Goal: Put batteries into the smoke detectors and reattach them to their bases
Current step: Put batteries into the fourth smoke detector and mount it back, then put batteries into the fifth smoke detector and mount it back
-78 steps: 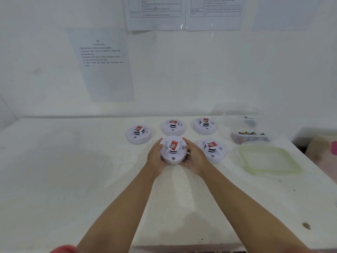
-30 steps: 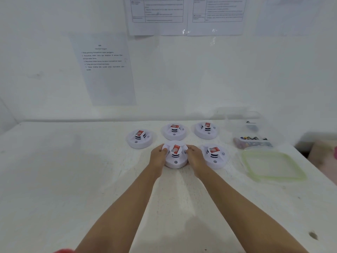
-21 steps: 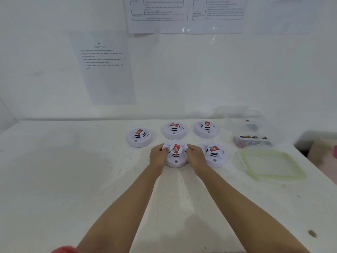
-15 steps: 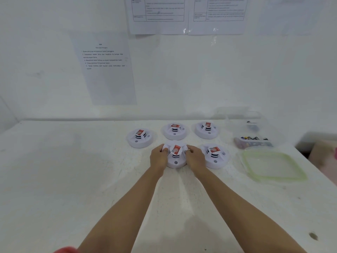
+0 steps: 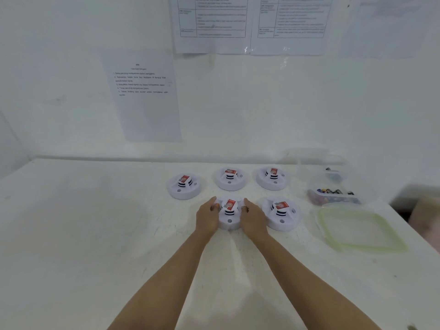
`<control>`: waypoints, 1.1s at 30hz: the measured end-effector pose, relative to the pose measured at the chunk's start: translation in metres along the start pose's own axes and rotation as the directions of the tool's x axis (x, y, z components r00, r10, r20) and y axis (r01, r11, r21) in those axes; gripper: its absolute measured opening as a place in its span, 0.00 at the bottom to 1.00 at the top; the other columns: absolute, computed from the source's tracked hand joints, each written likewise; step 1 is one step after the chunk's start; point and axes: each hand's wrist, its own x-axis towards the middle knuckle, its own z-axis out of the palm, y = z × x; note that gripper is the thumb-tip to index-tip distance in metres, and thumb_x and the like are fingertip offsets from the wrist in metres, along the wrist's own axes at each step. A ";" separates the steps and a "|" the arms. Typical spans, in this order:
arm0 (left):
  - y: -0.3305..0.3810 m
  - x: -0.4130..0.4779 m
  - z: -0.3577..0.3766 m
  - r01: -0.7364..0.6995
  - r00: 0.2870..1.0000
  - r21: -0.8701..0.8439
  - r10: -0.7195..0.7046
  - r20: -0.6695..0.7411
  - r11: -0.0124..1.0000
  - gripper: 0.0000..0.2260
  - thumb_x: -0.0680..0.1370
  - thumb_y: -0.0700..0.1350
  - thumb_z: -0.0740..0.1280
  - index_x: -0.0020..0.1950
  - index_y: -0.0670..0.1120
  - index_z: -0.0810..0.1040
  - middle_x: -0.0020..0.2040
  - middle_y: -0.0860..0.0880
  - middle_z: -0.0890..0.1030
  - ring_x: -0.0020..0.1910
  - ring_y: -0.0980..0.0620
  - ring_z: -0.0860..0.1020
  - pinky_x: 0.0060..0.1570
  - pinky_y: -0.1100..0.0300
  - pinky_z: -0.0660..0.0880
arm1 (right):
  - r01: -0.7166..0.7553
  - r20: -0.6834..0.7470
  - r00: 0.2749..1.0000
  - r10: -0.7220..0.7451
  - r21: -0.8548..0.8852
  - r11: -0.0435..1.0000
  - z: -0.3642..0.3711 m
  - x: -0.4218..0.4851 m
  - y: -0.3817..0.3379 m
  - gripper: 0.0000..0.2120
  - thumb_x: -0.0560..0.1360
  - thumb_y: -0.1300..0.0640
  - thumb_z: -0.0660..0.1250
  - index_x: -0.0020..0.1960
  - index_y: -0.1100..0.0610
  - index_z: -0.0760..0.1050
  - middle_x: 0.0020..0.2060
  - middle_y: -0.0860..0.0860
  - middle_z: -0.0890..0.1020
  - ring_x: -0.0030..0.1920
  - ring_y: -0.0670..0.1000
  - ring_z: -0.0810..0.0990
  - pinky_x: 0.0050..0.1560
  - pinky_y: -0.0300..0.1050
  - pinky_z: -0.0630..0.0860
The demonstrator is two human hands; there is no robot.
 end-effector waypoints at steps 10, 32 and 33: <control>0.021 0.009 -0.036 -0.060 0.901 -0.345 -0.098 -0.423 0.937 0.14 0.80 0.38 0.58 0.63 0.42 0.77 0.60 0.47 0.78 0.58 0.50 0.75 0.54 0.63 0.67 | 0.095 -0.045 0.995 -0.092 0.059 0.994 -0.011 0.014 -0.049 0.23 0.77 0.66 0.52 0.72 0.59 0.64 0.71 0.54 0.68 0.70 0.53 0.66 0.65 0.41 0.63; -0.011 0.105 -0.118 0.067 0.977 -0.066 -0.052 0.208 0.996 0.14 0.73 0.48 0.68 0.56 0.48 0.76 0.58 0.47 0.74 0.55 0.50 0.76 0.49 0.63 0.70 | -0.211 0.010 0.977 0.214 0.221 0.952 0.108 0.071 -0.116 0.17 0.77 0.66 0.53 0.64 0.67 0.70 0.65 0.60 0.73 0.65 0.58 0.72 0.59 0.44 0.67; -0.013 0.107 -0.117 0.038 0.979 -0.032 -0.031 0.200 0.999 0.18 0.66 0.52 0.69 0.53 0.46 0.77 0.56 0.47 0.77 0.52 0.48 0.77 0.48 0.61 0.72 | -0.222 0.008 0.974 0.226 0.233 0.947 0.108 0.070 -0.116 0.18 0.77 0.66 0.53 0.65 0.66 0.69 0.66 0.59 0.72 0.66 0.57 0.70 0.62 0.43 0.66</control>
